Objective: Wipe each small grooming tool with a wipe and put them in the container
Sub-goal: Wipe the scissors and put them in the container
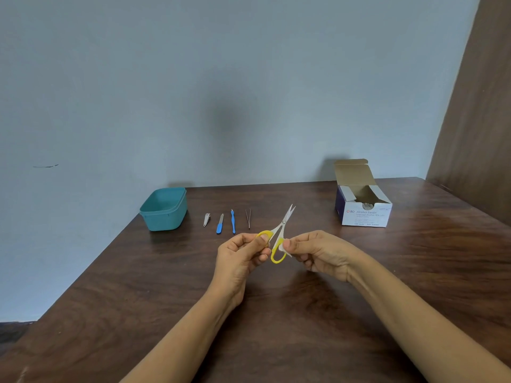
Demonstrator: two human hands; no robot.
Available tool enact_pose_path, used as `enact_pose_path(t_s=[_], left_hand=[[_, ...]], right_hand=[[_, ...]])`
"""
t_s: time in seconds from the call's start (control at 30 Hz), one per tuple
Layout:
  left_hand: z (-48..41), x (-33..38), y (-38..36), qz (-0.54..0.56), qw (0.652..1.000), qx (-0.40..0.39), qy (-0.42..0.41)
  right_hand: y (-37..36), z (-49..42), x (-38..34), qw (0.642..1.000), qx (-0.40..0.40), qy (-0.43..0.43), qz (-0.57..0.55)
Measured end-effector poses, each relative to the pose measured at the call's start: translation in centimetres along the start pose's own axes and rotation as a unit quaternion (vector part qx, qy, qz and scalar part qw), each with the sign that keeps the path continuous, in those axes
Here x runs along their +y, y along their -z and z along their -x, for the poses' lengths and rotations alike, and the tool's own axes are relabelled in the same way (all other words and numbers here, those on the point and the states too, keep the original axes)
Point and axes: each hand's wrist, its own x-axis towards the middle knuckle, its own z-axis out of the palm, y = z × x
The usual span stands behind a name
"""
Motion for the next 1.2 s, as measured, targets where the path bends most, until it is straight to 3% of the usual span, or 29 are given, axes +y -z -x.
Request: enact_pose_path(t_s=[0.3,0.77,1.0,1.2], left_hand=[[-0.5,0.7,0.5,0.009,1.0,0.02,0.004],[-0.8,0.8,0.8,-0.008,1.0,0.018,-0.008],[-0.5,0.0,0.3,-0.027,1.0,-0.015,-0.005],[-0.2,-0.9,-0.1,-0.094,0.995,-0.042,-0.012]], right_hand=[[1.9,0.0,-0.1,0.993,-0.059,-0.048,-0.087],[4.5,0.0,-0.3,0.952,-0.078,0.028,-0.294],[2.9,-1.1,0.1,0.903,-0.02,0.127,-0.411],[0.6,-1.5,0.2,0.851,0.103,0.14,-0.496]])
